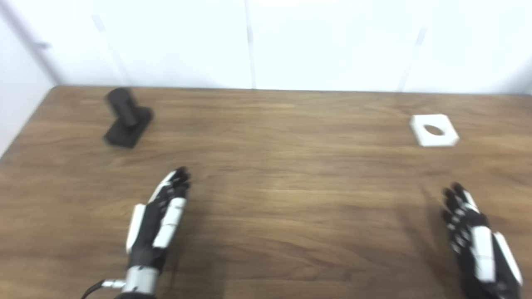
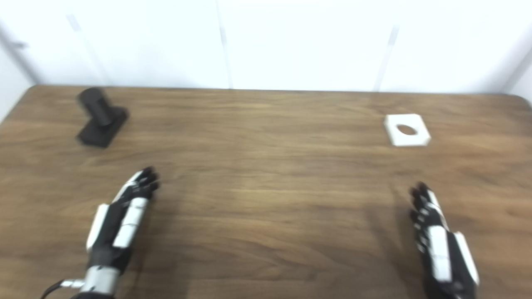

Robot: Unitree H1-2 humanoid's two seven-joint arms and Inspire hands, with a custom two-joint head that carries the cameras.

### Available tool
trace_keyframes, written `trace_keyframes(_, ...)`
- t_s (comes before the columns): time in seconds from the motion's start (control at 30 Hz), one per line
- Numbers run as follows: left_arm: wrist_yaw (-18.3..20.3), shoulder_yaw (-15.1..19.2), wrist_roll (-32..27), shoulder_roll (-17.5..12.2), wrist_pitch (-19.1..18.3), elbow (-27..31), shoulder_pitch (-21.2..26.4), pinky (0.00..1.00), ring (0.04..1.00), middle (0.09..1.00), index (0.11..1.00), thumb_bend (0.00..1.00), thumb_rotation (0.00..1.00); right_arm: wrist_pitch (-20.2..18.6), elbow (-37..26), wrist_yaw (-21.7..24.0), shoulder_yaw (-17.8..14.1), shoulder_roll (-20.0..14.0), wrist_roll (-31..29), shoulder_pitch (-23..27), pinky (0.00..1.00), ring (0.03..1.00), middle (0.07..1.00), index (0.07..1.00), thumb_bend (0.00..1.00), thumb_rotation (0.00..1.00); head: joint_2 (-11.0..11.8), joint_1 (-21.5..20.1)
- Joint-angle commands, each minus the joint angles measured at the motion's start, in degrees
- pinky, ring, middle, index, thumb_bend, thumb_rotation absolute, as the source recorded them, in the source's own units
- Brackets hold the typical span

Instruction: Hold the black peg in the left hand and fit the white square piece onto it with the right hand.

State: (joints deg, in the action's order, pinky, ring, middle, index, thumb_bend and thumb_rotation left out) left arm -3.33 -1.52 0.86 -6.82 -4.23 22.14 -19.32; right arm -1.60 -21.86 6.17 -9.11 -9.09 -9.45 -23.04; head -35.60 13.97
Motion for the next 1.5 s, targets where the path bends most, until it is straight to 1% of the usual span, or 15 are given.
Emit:
trace_keyframes(0.0, -1.3, -0.8, 1.9, 4.1, 2.1, 0.3, -1.1, 0.90, 0.870, 0.886, 0.891, 0.52, 0.76, 2.7, -0.2, 0.6, -0.8, -1.1, -1.0, 0.4, 1.00, 1.000, 0.983, 0.997, 0.55, 1.00, 0.5, 0.8)
trace_keyframes(0.17, -2.1, -2.7, 3.4, 4.1, 3.9, -1.8, -1.0, 0.88, 0.868, 0.886, 0.883, 0.48, 0.71, 4.6, 2.4, 1.7, -1.4, -1.2, -4.5, 0.9, 1.00, 1.000, 0.992, 0.998, 0.61, 1.00, 4.5, 5.8)
trace_keyframes(0.23, -2.0, -3.4, 3.7, 3.8, 4.7, -2.7, -1.1, 0.90, 0.886, 0.900, 0.894, 0.48, 0.72, 5.8, 3.8, 2.1, -1.7, -1.2, -5.8, 1.3, 1.00, 0.990, 0.964, 0.961, 0.63, 1.00, 5.6, 6.9)
trace_keyframes(0.37, -2.3, -4.3, 4.1, 3.7, 6.3, -4.6, -0.8, 0.92, 0.896, 0.910, 0.901, 0.49, 0.71, 7.6, 6.1, 2.3, -1.6, -1.6, -6.0, 2.0, 1.00, 0.974, 0.949, 0.942, 0.61, 1.00, 7.6, 9.1)
trace_keyframes(0.67, -3.7, -5.2, 5.5, 4.2, 7.7, -6.2, -0.5, 0.90, 0.904, 0.908, 0.896, 0.50, 0.68, 9.1, 8.2, 2.3, -1.5, -2.0, -6.1, 2.5, 1.00, 1.000, 0.957, 0.931, 0.64, 1.00, 8.4, 9.5)
trace_keyframes(0.77, -3.9, -5.3, 5.5, 4.0, 8.3, -6.5, -0.5, 0.91, 0.912, 0.915, 0.902, 0.50, 0.68, 9.7, 8.8, 2.5, -1.4, -1.9, -5.8, 2.5, 1.00, 1.000, 0.956, 0.938, 0.61, 1.00, 8.4, 9.2)
trace_keyframes(0.87, -4.5, -5.2, 5.9, 3.9, 8.9, -6.4, -0.7, 0.91, 0.917, 0.922, 0.907, 0.49, 0.66, 10.0, 9.0, 2.5, -1.2, -1.9, -5.6, 2.5, 1.00, 1.000, 0.960, 0.942, 0.62, 1.00, 8.5, 8.6)
trace_keyframes(0.93, -5.2, -4.9, 6.3, 4.0, 9.3, -6.0, -0.7, 0.90, 0.914, 0.922, 0.911, 0.45, 0.59, 10.3, 9.2, 2.4, -1.2, -1.7, -5.2, 2.5, 1.00, 1.000, 0.956, 0.943, 0.63, 1.00, 8.6, 8.3)
trace_keyframes(1.03, -7.1, -4.0, 9.9, 3.9, 8.6, -3.9, -0.7, 0.89, 0.911, 0.919, 0.905, 0.46, 0.50, 11.0, 9.8, 2.7, -1.2, -1.6, -6.0, 2.6, 1.00, 0.991, 0.952, 0.941, 0.60, 1.00, 8.7, 7.6)
trace_keyframes(1.13, -8.9, -2.3, 14.0, 3.3, 8.8, -1.6, 0.3, 0.87, 0.916, 0.924, 0.907, 0.48, 0.33, 10.9, 9.7, 2.6, -1.0, -1.5, -5.9, 2.7, 1.00, 0.994, 0.952, 0.935, 0.60, 1.00, 8.7, 7.2)
trace_keyframes(1.23, -10.8, 0.1, 18.4, 3.1, 6.7, 0.4, 1.9, 0.85, 0.901, 0.910, 0.891, 0.56, 0.28, 10.8, 9.7, 2.7, -0.8, -1.5, -5.8, 2.7, 1.00, 1.000, 0.959, 0.944, 0.59, 1.00, 8.6, 6.5)
trace_keyframes(1.27, -11.3, 1.2, 19.8, 3.1, 4.8, 1.5, 2.7, 0.85, 0.895, 0.905, 0.886, 0.58, 0.26, 10.8, 9.6, 2.6, -0.8, -1.5, -5.5, 2.7, 1.00, 1.000, 0.960, 0.945, 0.59, 1.00, 8.6, 6.5)
trace_keyframes(1.33, -11.7, 2.6, 22.0, 3.1, 1.8, 3.1, 3.7, 0.90, 0.909, 0.903, 0.880, 0.64, 0.27, 10.7, 9.4, 2.4, -0.8, -1.4, -5.2, 2.6, 1.00, 1.000, 0.958, 0.945, 0.59, 1.00, 8.2, 6.0)
trace_keyframes(1.4, -12.7, 3.7, 28.9, 2.0, -1.4, 4.4, 5.3, 0.91, 0.917, 0.907, 0.878, 0.68, 0.31, 10.4, 9.3, 2.3, -0.8, -1.3, -5.4, 2.6, 1.00, 1.000, 0.957, 0.941, 0.60, 1.00, 8.2, 6.0)
trace_keyframes(1.47, -14.0, 5.0, 37.1, 0.7, -4.9, 5.0, 7.2, 0.83, 0.866, 0.876, 0.845, 0.75, 0.37, 10.2, 9.3, 2.2, -0.8, -1.2, -5.3, 2.6, 1.00, 1.000, 0.958, 0.932, 0.61, 1.00, 8.0, 5.7)
